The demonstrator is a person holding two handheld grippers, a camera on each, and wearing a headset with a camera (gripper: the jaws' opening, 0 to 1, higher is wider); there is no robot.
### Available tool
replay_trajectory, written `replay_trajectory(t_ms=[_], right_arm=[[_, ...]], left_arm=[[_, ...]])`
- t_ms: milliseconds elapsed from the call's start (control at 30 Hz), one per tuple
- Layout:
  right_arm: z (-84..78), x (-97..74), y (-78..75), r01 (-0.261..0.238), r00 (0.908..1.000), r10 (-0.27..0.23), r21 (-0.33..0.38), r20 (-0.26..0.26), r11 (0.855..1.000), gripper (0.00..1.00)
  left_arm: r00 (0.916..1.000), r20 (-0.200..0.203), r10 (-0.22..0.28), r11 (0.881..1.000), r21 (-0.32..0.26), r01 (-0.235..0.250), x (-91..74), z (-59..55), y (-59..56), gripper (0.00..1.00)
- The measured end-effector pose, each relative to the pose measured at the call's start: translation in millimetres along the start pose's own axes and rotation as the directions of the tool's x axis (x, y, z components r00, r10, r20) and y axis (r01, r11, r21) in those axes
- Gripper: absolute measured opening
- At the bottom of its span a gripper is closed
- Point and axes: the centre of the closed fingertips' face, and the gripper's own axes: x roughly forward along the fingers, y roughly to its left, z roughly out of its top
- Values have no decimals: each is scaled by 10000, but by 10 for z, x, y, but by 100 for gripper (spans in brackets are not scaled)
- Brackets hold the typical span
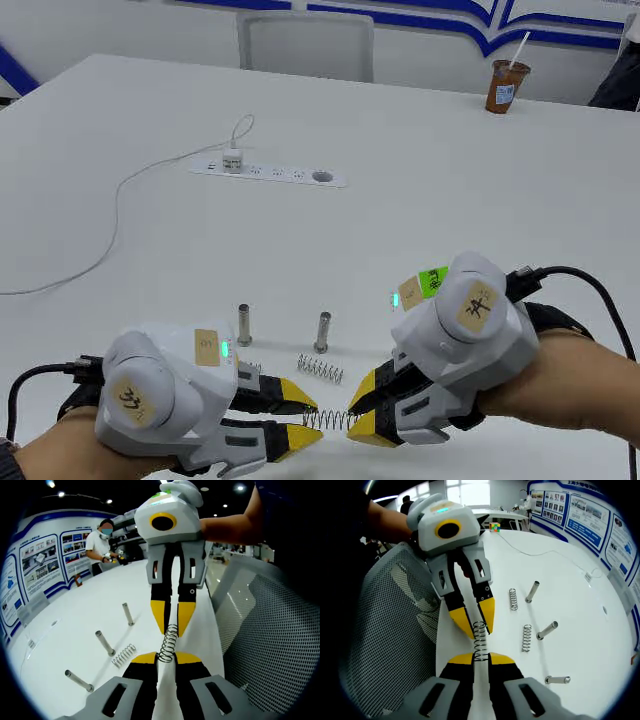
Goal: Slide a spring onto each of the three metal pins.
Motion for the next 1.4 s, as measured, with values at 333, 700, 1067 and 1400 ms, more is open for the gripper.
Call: replay_trajectory(t_ms=[333, 700, 1067, 1400], right_arm=[[128, -99, 19, -61, 9991, 52, 214, 419, 9998, 11], [324, -190, 24, 22, 9952, -38, 172, 977, 9998, 11], [386, -205, 40, -13, 9940, -6, 171, 1092, 9999, 12], [327, -148, 40, -80, 9957, 50, 327, 921, 9994, 16]], left_arm=[[9999, -131, 29, 10000, 29, -29, -4, -32, 3, 11], [10000, -92, 21, 10000, -65, -22, -4, -19, 3, 11], [10000, 49, -44, 9997, -230, 45, 0, 6, -14, 10], [9998, 206, -12, 9992, -394, 20, -9, 38, -17, 10]])
